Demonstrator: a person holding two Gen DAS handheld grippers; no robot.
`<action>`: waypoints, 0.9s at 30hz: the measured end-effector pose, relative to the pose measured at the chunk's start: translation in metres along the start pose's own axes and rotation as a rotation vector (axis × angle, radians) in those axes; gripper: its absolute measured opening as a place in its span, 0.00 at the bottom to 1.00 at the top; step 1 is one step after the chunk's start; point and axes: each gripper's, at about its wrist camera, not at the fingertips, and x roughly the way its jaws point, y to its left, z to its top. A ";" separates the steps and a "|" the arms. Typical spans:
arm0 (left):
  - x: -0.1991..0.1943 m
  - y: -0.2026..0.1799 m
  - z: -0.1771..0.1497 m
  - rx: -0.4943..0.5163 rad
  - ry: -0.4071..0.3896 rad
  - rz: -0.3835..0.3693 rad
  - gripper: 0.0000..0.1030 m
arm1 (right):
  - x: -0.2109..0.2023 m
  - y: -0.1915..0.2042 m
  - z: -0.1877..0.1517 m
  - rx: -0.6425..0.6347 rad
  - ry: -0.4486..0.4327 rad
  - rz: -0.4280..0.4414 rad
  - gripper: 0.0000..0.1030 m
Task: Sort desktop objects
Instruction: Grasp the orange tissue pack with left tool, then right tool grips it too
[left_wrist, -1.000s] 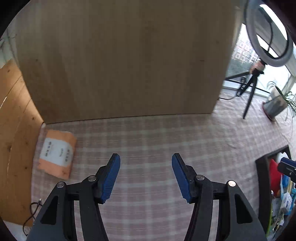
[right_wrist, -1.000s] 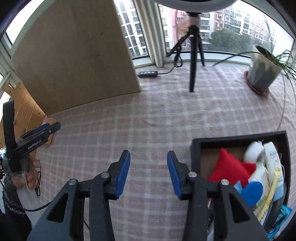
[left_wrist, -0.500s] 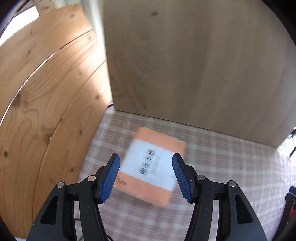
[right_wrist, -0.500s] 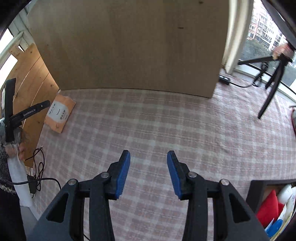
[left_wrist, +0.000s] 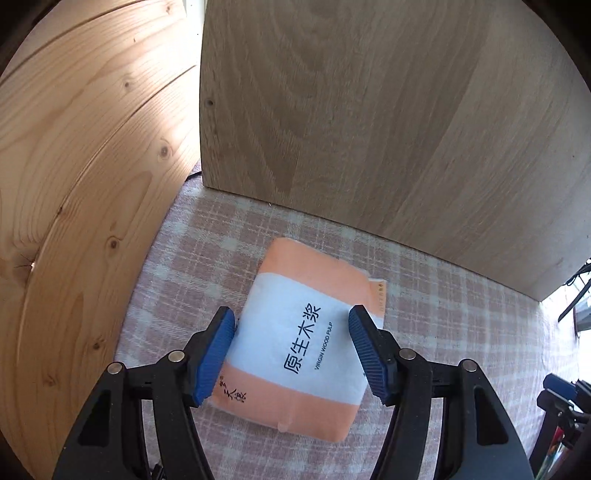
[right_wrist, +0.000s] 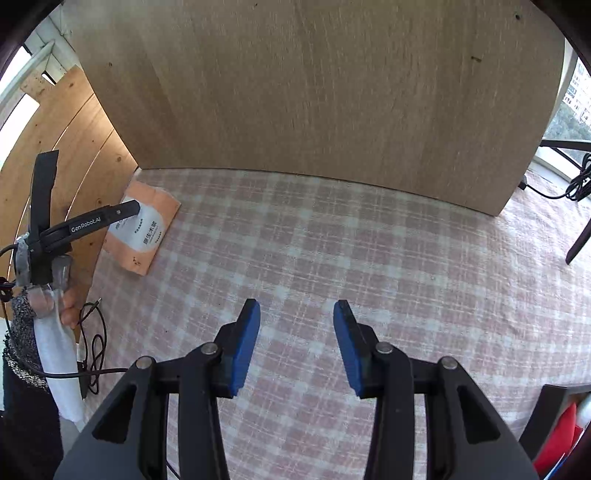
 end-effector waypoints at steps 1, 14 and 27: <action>0.000 0.001 -0.001 -0.006 -0.002 -0.008 0.60 | 0.001 -0.002 0.000 0.007 0.002 0.003 0.40; -0.004 -0.073 -0.069 0.127 0.021 -0.191 0.53 | 0.007 -0.028 -0.014 0.136 0.027 0.095 0.40; -0.018 -0.189 -0.162 0.315 0.064 -0.333 0.54 | -0.003 -0.064 -0.060 0.214 0.063 0.113 0.39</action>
